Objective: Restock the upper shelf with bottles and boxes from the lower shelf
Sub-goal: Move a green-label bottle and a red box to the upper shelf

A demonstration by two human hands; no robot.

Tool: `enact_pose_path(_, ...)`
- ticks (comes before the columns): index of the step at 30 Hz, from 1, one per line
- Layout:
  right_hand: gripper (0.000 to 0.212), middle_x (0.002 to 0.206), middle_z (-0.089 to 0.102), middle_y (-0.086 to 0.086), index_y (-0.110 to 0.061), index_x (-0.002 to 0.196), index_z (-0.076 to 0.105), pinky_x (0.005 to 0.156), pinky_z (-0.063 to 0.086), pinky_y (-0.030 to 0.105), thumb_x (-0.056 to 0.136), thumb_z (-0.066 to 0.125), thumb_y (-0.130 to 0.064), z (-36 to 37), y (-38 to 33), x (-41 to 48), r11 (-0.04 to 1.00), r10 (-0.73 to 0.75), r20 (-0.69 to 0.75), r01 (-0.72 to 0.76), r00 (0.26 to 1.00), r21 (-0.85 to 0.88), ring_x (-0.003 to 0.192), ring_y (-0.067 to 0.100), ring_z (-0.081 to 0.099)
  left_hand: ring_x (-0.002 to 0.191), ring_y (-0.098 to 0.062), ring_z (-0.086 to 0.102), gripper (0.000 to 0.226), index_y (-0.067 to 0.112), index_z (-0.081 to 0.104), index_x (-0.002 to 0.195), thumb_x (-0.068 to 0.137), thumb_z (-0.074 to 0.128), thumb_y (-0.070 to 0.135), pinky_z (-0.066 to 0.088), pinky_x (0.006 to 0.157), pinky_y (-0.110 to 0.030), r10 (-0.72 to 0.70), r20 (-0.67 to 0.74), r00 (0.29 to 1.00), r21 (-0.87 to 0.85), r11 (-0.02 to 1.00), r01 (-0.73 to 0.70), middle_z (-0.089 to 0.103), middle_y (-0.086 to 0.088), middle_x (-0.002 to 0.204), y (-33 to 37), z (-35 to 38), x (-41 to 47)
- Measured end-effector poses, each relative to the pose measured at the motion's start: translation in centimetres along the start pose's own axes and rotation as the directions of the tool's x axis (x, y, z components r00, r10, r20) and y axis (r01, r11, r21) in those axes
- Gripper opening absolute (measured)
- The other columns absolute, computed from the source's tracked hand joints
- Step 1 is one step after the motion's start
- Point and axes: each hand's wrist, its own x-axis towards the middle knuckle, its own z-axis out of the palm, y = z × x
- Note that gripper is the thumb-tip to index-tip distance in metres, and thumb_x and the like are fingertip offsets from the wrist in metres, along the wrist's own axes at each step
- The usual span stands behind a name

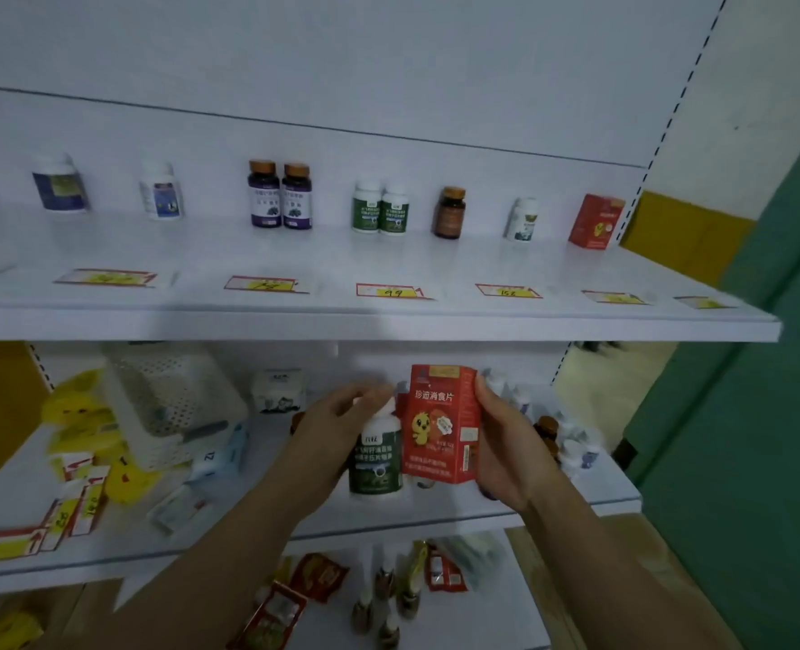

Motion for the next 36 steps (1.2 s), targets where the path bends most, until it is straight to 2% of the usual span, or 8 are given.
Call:
enact_pose_path(5,0.065,0.125,0.06,0.018,-0.009,0.131,0.057,0.081,0.054,0.041,0.086,0.046,-0.054,2.1,-2.9,-2.3,0.995,-0.094,-0.053,0.097,0.994,0.039,0.094,0.028,0.066,0.075,-0.025,0.067,0.034,0.014,0.055,0.088,0.075,0.062,0.044,0.055,0.081,-0.043,0.048,0.158,0.986,-0.018,0.999,-0.046,0.069,-0.007,0.082,3.7,2.6,-1.3)
enact_pose_path(9,0.069,0.093,0.073,0.017,-0.008,0.101,0.073,0.059,0.059,0.035,0.069,0.045,-0.063,4.0,-5.5,-4.3,0.978,-0.188,0.014,0.186,0.982,0.091,0.071,0.026,0.073,0.084,-0.034,0.069,0.037,0.017,0.053,0.092,0.081,0.059,0.052,0.054,0.085,-0.051,0.061,0.183,0.981,0.044,0.997,-0.07,0.07,-0.014,0.09,6.1,4.1,-0.8)
enact_pose_path(12,0.063,0.085,0.075,0.015,-0.014,0.087,0.078,0.059,0.061,0.036,0.062,0.045,-0.061,4.7,-7.0,-5.3,0.979,-0.202,0.014,0.201,0.979,0.035,0.071,0.025,0.074,0.089,-0.037,0.068,0.055,0.011,0.054,0.108,0.079,0.059,0.058,0.054,0.087,-0.052,0.061,0.223,0.973,0.066,0.995,-0.077,0.069,-0.02,0.102,7.5,5.5,-0.6)
enact_pose_path(17,0.059,0.081,0.075,0.012,-0.013,0.095,0.071,0.061,0.06,0.031,0.084,0.042,-0.062,4.5,-8.5,-5.9,0.968,-0.252,-0.097,0.25,0.963,-0.037,0.065,0.021,0.073,0.064,-0.026,0.064,0.039,0.014,0.055,0.089,0.079,0.063,0.051,0.055,0.069,-0.039,0.1,0.28,0.955,-0.054,0.995,-0.089,0.069,-0.009,0.076,9.1,7.4,-0.5)
enact_pose_path(21,0.063,0.064,0.073,0.007,-0.012,0.076,0.074,0.048,0.058,0.027,0.092,0.036,-0.059,3.5,-9.1,-5.8,0.96,-0.279,-0.156,0.279,0.948,-0.019,0.051,0.018,0.07,0.058,-0.023,0.064,0.041,0.014,0.054,0.084,0.065,0.075,0.044,0.053,0.065,-0.034,0.144,0.295,0.945,-0.006,0.989,-0.149,0.068,-0.008,0.07,9.7,8.5,0.0)
enact_pose_path(25,0.07,0.091,0.075,0.012,-0.016,0.103,0.067,0.078,0.059,0.042,0.083,0.031,-0.072,3.4,-9.9,-5.7,0.943,-0.315,-0.166,0.29,0.934,-0.162,0.08,0.026,0.073,0.063,-0.023,0.068,0.031,0.012,0.055,0.089,0.073,0.076,0.029,0.056,0.064,-0.034,0.17,0.274,0.947,0.06,0.979,-0.193,0.072,-0.008,0.078,9.6,9.2,0.7)
enact_pose_path(31,0.033,0.074,0.072,0.007,-0.014,0.094,0.063,0.076,0.056,0.04,0.073,0.066,-0.039,3.0,-10.9,-5.7,0.909,-0.388,-0.107,0.36,0.915,-0.211,0.064,0.02,0.068,0.06,-0.022,0.066,0.042,0.013,0.057,0.089,0.063,0.075,0.039,0.055,0.063,-0.033,0.196,0.303,0.933,0.016,0.977,-0.21,0.07,-0.009,0.076,10.0,10.2,1.8)
enact_pose_path(36,0.018,0.074,0.069,0.003,-0.02,0.09,0.06,0.066,0.057,0.031,0.087,0.057,-0.037,1.1,-12.8,-5.9,0.878,-0.439,-0.21,0.368,0.874,-0.305,0.064,0.017,0.067,0.054,-0.022,0.06,0.034,0.014,0.053,0.08,0.07,0.073,0.039,0.053,0.063,-0.031,0.192,0.36,0.913,-0.065,0.981,-0.181,0.066,-0.01,0.067,10.8,10.4,3.9)
